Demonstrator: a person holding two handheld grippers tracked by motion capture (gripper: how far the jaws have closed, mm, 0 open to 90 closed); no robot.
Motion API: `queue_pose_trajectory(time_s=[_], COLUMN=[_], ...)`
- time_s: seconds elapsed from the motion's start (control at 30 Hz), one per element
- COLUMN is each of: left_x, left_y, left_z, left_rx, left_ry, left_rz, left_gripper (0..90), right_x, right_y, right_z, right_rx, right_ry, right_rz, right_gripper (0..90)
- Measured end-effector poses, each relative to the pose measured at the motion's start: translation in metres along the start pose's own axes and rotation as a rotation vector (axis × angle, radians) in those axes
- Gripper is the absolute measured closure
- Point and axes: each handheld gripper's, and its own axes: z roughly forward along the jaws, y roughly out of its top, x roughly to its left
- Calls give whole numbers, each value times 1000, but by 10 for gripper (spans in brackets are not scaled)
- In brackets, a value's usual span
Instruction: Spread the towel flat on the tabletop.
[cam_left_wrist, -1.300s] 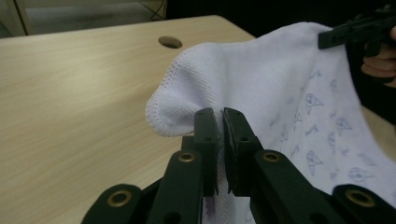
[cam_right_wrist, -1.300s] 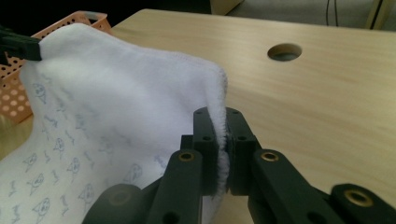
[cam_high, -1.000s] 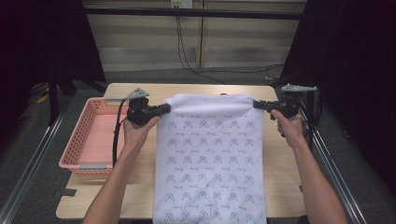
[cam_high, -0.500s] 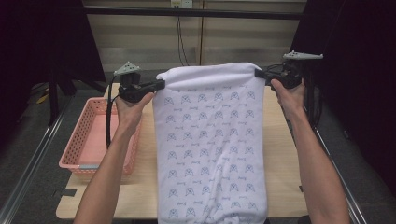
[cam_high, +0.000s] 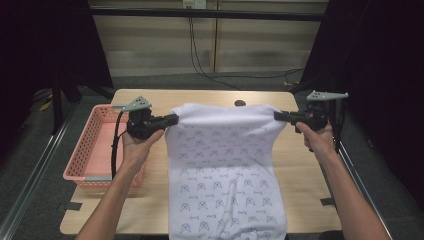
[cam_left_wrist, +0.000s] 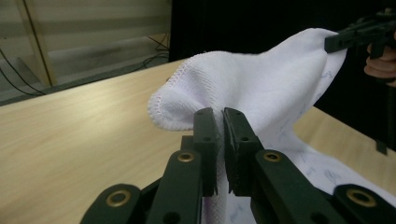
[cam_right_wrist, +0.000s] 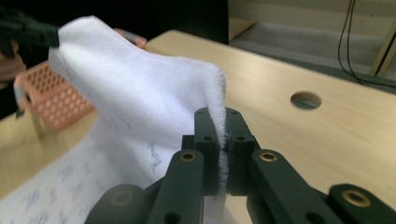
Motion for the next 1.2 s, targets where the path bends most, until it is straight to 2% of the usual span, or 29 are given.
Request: queue_pose_trajectory(time_s=[0.03, 0.07, 0.1, 0.13, 0.17, 0.2, 0.27, 0.3, 0.33, 0.37, 0.4, 0.43, 0.47, 0.5, 0.53, 0.6, 0.67, 0.73, 0.77, 0.87, 0.9, 0.93, 0.97, 1.03, 1.13, 1.2], left_x=[-7, -15, -21, -32, -32, -42, -51, -55, -56, -59, -59, -64, -66, -66, -69, -68, -66, -66, -67, -71, -74, -79, -81, -84, -77, -73], left_y=[-4, -8, -12, -18, -18, -32, -43, -52, -59, -66, -66, -79, -86, -86, -99, -112, -127, -145, -150, -157, -159, -162, -164, -168, -167, -163], left_z=[-4, -9, -12, -16, -16, -23, -28, -33, -36, -37, -37, -39, -40, -40, -40, -38, -35, -32, -33, -34, -33, -31, -28, -21, -15, -7], left_rx=[1, -12, -14, 7, 7, 27, 51, 54, 50, 62, 62, 105, 123, 123, 150, 191, 227, 286, 297, 306, 329, 347, 375, 424, 418, 412], left_ry=[-6, -32, -43, -17, -17, -34, -43, -45, -70, -68, -68, -71, -74, -74, -80, -80, -90, -104, -107, -135, -138, -119, -121, -96, -72, -47], left_rz=[-9, -21, -11, 14, 14, -5, 27, 20, -6, -23, -23, -6, -13, -13, -33, -53, -86, -101, -114, -145, -128, -114, -94, -51, -75, -57], left_gripper=[845, 845, 846, 846, 846, 846, 846, 846, 846, 846, 845, 846, 845, 845, 845, 845, 845, 844, 843, 842, 841, 840, 840, 840, 845, 847], right_x=[4, 9, 13, 16, 21, 26, 35, 37, 42, 45, 49, 53, 56, 56, 64, 69, 72, 74, 75, 79, 80, 81, 83, 86, 83, 82], right_y=[-3, -10, -15, -19, -28, -35, -50, -56, -66, -74, -81, -91, -96, -96, -112, -127, -142, -153, -157, -165, -165, -166, -169, -171, -172, -171], right_z=[-3, -7, -11, -13, -16, -19, -24, -26, -30, -33, -35, -36, -36, -36, -34, -29, -22, -18, -17, -17, -18, -18, -17, -12, -8, -7], right_rx=[10, 15, 25, 32, 37, 51, 88, 101, 109, 120, 125, 142, 163, 163, 193, 246, 301, 329, 349, 382, 388, 395, 411, 463, 477, 462], right_ry=[0, 12, 26, 29, 50, 64, 70, 72, 81, 89, 99, 112, 112, 112, 129, 137, 137, 145, 146, 146, 148, 144, 137, 92, 90, 62], right_rz=[-9, -8, -9, -10, 2, 5, 2, 0, 7, 16, 20, 38, 38, 38, 42, 50, 59, 79, 76, 78, 76, 75, 69, 47, 62, 62], right_gripper=[865, 865, 865, 865, 865, 865, 865, 865, 865, 865, 865, 865, 865, 865, 865, 865, 865, 865, 865, 864, 864, 864, 864, 864, 869, 870])
